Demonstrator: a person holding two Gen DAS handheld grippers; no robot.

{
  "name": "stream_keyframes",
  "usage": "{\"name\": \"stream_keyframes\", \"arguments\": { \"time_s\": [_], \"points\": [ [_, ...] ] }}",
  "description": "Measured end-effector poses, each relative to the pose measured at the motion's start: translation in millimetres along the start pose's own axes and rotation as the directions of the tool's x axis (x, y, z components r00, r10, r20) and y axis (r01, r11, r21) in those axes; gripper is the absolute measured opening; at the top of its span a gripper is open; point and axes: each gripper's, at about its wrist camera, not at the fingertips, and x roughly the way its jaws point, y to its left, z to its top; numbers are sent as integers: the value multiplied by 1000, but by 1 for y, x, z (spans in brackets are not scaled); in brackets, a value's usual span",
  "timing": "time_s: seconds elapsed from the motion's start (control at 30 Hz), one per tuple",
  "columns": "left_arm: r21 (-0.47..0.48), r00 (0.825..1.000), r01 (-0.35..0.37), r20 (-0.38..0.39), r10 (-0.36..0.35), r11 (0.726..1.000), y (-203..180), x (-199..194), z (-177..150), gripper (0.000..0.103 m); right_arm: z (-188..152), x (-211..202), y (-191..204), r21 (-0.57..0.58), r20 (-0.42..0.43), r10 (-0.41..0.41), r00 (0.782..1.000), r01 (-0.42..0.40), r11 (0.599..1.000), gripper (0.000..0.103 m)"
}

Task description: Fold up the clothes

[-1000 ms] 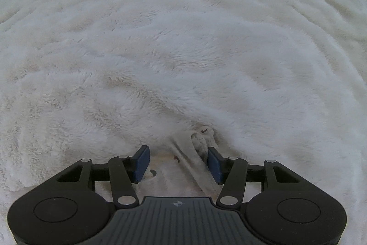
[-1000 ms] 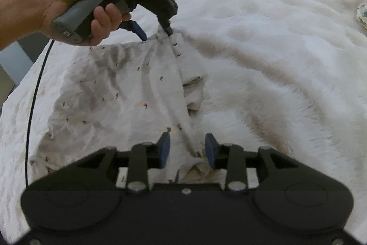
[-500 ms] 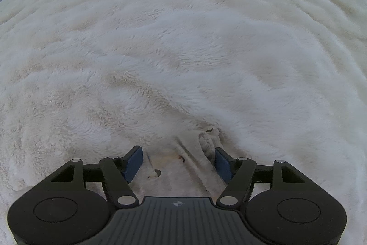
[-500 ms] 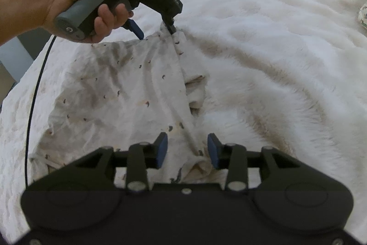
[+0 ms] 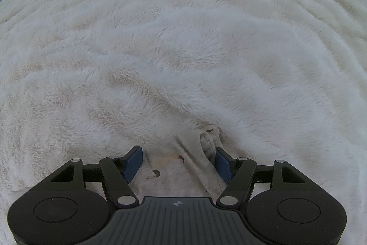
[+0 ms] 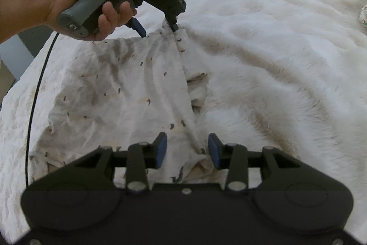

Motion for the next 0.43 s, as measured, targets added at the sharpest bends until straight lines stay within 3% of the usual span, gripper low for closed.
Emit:
{"name": "stream_keyframes", "arguments": {
  "time_s": [0.43],
  "points": [
    [2, 1000, 1, -4, -1, 1000, 0, 2, 0, 63, -1, 0, 1, -7, -2, 0, 1000, 0, 1000, 41]
  ]
}}
